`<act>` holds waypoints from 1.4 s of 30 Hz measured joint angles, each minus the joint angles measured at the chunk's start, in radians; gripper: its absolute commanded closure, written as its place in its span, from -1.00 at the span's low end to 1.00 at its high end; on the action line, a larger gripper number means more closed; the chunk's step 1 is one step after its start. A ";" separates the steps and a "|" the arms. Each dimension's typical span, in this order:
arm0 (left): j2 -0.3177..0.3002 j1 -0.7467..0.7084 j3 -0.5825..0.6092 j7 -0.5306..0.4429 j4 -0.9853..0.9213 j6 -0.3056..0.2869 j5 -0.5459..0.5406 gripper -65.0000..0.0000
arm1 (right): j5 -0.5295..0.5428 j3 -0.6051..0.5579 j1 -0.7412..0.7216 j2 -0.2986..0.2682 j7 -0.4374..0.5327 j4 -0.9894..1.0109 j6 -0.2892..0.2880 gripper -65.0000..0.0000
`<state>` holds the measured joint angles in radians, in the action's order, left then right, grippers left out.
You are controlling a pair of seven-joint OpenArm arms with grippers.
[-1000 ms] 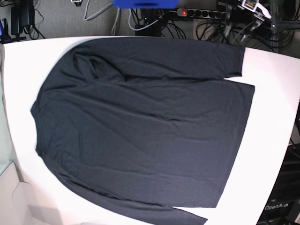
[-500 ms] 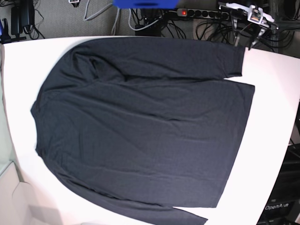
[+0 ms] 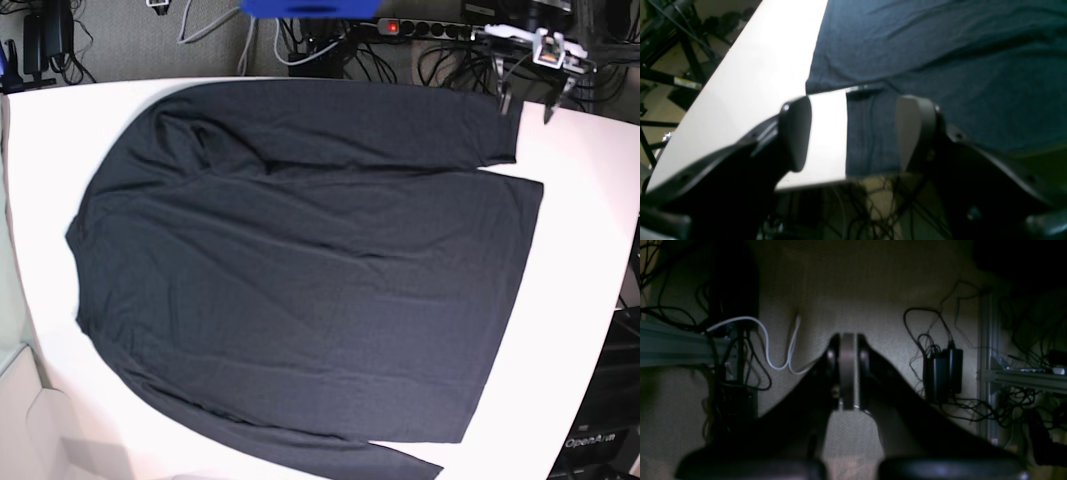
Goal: Fold the T-shirt properly
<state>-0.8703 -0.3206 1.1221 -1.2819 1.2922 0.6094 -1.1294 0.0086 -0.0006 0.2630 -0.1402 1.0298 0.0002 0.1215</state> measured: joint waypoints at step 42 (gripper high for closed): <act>0.142 0.069 0.005 0.119 -0.108 -0.003 -0.090 -0.20 | 0.000 0.000 -0.010 -0.013 0.002 -0.001 0.000 1.00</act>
<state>-0.7280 -0.2520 1.1271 -1.1633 1.1843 0.6060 -1.2198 0.0082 -0.0002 0.2527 -0.1528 1.0321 -0.0010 0.1215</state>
